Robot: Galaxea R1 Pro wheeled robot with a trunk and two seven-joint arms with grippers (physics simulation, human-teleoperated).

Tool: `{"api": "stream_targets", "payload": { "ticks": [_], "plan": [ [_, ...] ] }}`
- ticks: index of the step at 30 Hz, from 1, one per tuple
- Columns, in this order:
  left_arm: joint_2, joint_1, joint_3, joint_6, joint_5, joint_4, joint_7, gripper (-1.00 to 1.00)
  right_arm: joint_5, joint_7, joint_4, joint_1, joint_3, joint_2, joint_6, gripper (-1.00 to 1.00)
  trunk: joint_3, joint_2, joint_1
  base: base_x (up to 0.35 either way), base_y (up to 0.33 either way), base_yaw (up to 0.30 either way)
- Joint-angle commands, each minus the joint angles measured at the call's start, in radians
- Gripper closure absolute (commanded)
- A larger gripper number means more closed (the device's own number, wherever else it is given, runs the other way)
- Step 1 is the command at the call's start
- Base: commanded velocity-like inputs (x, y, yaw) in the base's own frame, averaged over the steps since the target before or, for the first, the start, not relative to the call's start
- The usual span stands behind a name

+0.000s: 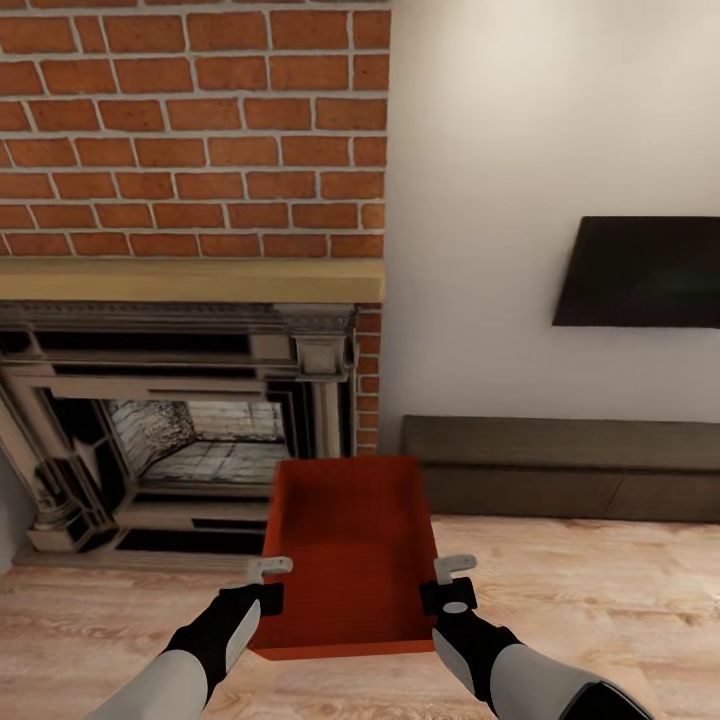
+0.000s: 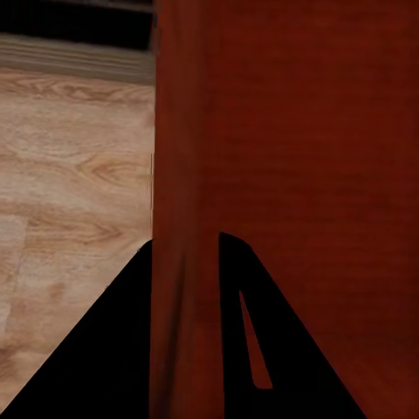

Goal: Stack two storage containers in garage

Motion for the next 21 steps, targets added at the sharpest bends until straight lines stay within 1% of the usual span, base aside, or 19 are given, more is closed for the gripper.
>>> {"api": "stream_targets", "payload": {
  "ticks": [1,21],
  "plan": [
    [-0.001,0.000,0.012,0.007,-0.018,-0.002,0.006,1.00,0.001,-0.001,-0.013,-0.001,-0.026,0.001,-0.004,1.00,-0.002,-0.001,0.000,0.000,0.000,-0.287],
    [-0.001,0.000,0.013,0.007,-0.018,-0.002,0.006,1.00,0.001,-0.001,-0.013,-0.001,-0.026,0.001,-0.004,1.00,-0.002,-0.001,0.000,0.000,0.000,-0.287]
  ]
}}
